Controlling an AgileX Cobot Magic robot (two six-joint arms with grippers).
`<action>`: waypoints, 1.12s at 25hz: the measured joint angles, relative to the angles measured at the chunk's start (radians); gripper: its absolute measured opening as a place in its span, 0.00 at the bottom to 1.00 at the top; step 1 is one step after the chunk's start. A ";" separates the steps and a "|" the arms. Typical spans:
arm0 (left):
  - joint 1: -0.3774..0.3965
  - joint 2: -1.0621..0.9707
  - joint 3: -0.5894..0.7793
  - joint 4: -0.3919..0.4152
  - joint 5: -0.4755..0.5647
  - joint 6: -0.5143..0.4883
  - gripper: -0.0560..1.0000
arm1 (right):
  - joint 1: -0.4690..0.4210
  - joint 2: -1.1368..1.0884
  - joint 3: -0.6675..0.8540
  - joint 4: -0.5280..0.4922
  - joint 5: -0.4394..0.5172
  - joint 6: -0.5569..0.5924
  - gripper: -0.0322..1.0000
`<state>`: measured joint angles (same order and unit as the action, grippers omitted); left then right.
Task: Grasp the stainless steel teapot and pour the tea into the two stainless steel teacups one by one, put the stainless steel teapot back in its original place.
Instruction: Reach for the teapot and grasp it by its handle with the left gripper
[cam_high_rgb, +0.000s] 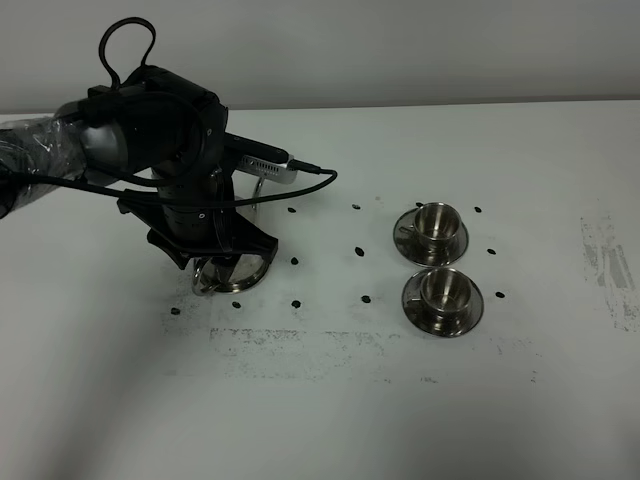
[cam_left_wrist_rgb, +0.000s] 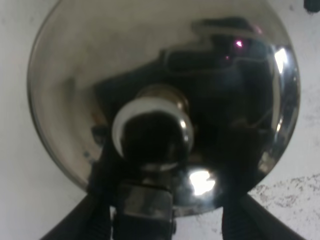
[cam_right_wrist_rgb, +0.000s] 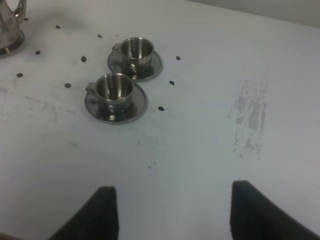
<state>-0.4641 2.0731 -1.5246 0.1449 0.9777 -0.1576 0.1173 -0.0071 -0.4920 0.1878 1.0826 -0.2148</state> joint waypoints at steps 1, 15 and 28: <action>0.000 0.002 0.000 0.000 0.001 0.000 0.50 | 0.000 0.000 0.000 0.000 0.000 0.000 0.49; 0.003 0.018 0.000 -0.001 -0.001 -0.004 0.50 | 0.000 0.000 0.000 0.000 0.000 0.000 0.49; 0.012 0.019 0.000 0.000 -0.003 -0.021 0.23 | 0.000 0.000 0.000 0.000 0.000 0.000 0.49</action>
<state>-0.4525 2.0918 -1.5246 0.1448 0.9745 -0.1789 0.1173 -0.0071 -0.4920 0.1878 1.0826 -0.2148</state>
